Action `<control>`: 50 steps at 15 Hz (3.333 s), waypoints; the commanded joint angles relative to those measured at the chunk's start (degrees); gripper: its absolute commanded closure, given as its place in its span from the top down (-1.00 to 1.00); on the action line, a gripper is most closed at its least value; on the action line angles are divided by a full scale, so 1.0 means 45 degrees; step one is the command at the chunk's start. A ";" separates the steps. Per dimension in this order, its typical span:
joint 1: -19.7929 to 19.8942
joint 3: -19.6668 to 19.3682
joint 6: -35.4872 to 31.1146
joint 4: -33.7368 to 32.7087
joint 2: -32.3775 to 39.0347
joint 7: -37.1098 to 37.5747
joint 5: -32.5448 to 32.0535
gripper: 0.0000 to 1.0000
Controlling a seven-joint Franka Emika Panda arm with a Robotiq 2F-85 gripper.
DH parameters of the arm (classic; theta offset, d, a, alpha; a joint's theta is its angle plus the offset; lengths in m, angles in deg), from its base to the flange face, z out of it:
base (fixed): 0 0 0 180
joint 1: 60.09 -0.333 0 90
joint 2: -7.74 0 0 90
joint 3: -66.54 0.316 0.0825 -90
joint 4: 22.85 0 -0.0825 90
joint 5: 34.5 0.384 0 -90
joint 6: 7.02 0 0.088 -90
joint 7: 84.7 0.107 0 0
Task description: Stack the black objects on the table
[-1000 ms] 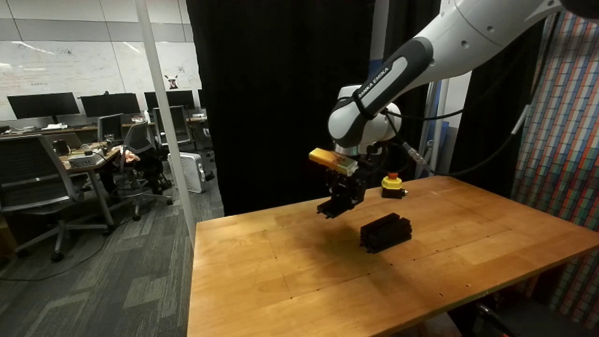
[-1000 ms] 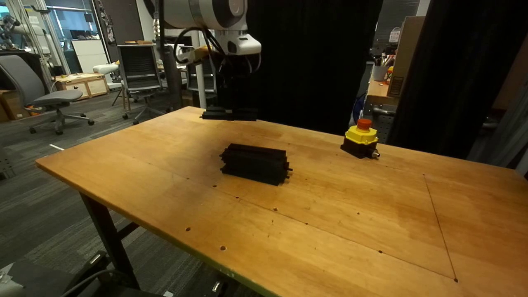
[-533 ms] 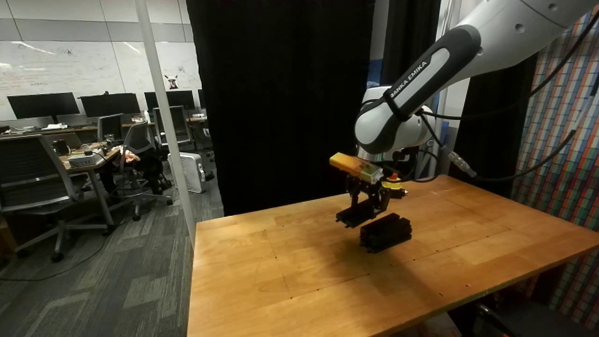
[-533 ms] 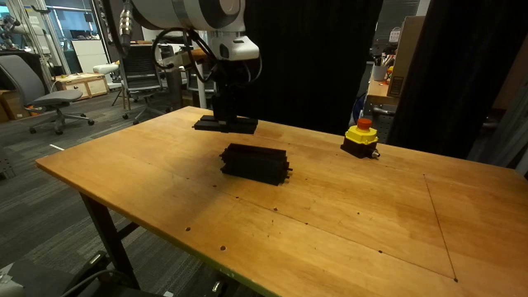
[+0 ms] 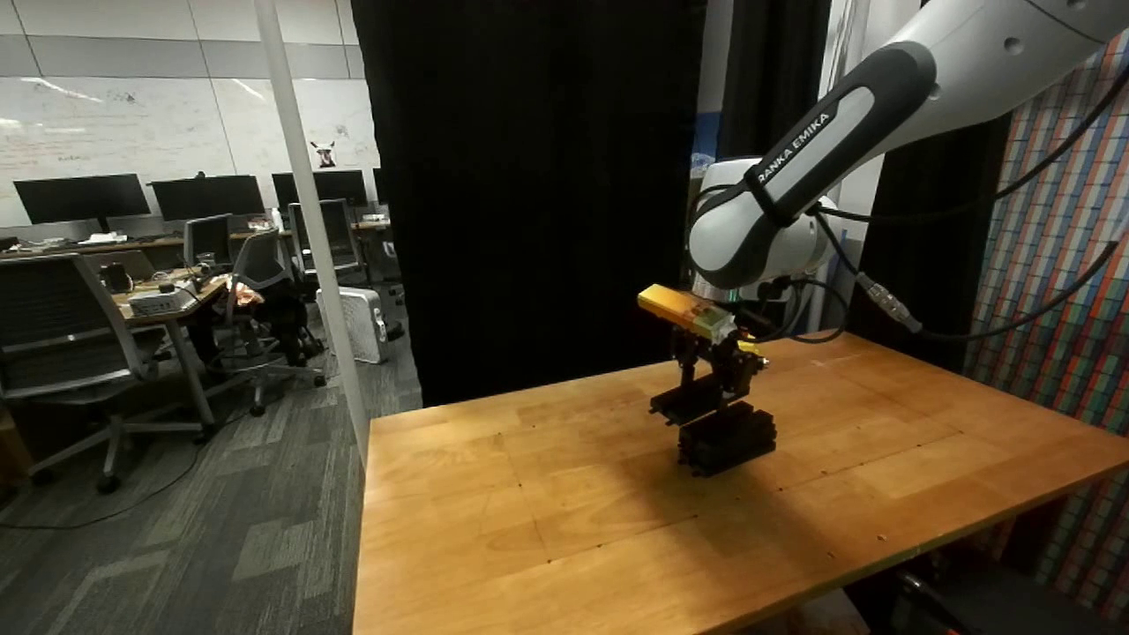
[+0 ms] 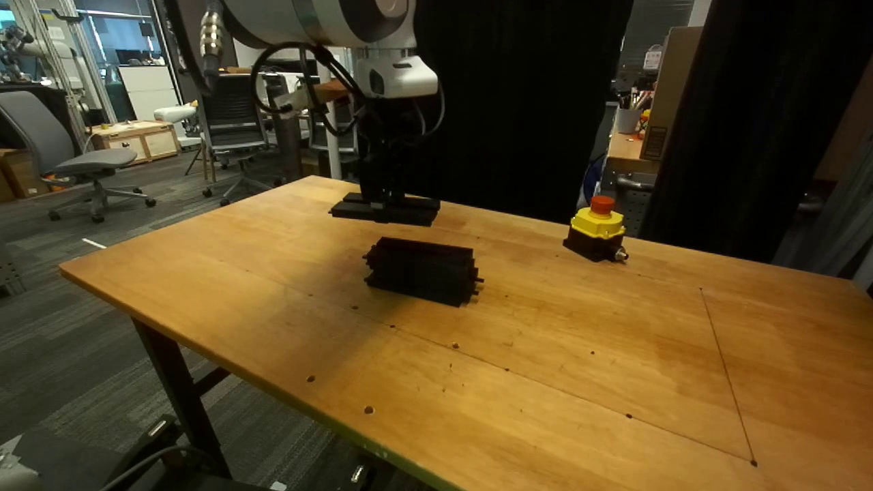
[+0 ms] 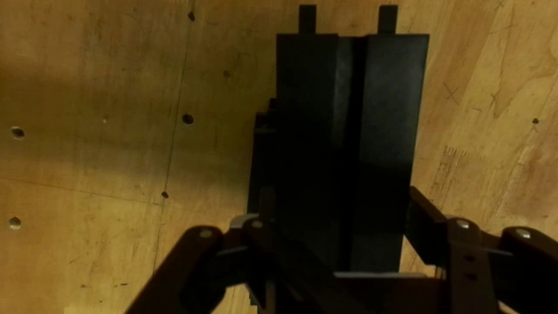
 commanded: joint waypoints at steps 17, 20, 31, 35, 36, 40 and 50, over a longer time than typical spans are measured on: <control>0.1060 -0.0265 -0.0215 -0.0522 0.1348 -0.0963 0.0331 -0.10; 0.1078 -0.0324 -0.0232 -0.0661 0.1541 -0.1129 0.0384 -0.10; 0.1039 -0.0481 -0.0257 -0.0740 0.1716 -0.1254 0.0488 -0.10; 0.1038 -0.0467 -0.0221 -0.0685 0.1671 -0.1315 0.0567 -0.10; 0.1033 -0.0465 -0.0224 -0.0678 0.1667 -0.1306 0.0566 -0.10; 0.1034 -0.0461 -0.0231 -0.0648 0.1648 -0.1326 0.0582 -0.10; 0.1080 -0.0376 0.0109 -0.0447 0.1164 -0.2672 0.1001 1.00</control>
